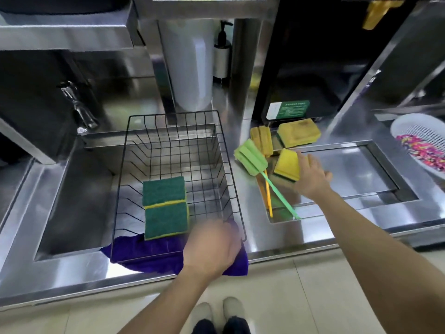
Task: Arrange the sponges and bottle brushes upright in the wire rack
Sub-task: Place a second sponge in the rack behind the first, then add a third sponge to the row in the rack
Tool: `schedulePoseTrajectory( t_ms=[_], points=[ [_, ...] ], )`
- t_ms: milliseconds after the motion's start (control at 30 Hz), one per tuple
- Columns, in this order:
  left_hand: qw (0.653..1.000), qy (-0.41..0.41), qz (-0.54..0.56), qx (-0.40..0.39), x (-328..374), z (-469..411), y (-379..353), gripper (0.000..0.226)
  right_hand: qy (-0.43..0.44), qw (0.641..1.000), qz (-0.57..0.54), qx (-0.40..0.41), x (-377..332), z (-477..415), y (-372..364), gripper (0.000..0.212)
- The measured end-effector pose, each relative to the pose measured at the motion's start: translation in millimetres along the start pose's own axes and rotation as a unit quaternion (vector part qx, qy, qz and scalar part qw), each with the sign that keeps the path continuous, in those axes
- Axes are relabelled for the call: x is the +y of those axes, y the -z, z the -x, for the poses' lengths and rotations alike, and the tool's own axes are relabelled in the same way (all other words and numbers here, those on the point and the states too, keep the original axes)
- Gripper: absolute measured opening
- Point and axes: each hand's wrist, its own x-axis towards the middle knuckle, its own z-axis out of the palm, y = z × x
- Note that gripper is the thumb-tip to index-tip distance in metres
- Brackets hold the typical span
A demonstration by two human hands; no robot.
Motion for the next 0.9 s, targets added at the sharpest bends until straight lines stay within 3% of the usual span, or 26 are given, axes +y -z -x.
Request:
schedulePoseTrajectory(
  t_ms=[100,233,400,533,667,833,900],
  points=[
    [1.0,0.003,0.002,0.002,1,0,0,0.043,-0.013,0.999,0.035,-0.018,15,-6,-6,0.092],
    [1.0,0.002,0.0,-0.004,1,1,1,0.042,-0.034,0.995,0.087,0.039,22,-5,-15,0.084],
    [1.0,-0.004,-0.005,-0.002,0,1,2,0.043,-0.073,0.995,0.053,0.04,27,-1,-15,0.085],
    [1.0,0.0,-0.002,0.004,0,0,1,0.043,-0.069,0.987,-0.13,0.069,28,5,-18,0.078],
    [1.0,0.005,0.0,0.008,0,1,0,0.043,-0.108,0.929,-0.309,0.172,19,15,-3,0.076],
    [0.999,0.026,0.029,-0.005,-1,1,3,0.043,-0.062,0.874,-0.444,0.187,-3,14,21,0.078],
    [0.998,0.042,0.047,-0.005,-3,1,5,0.041,-0.022,0.868,-0.456,0.193,-20,13,29,0.079]
  ],
)
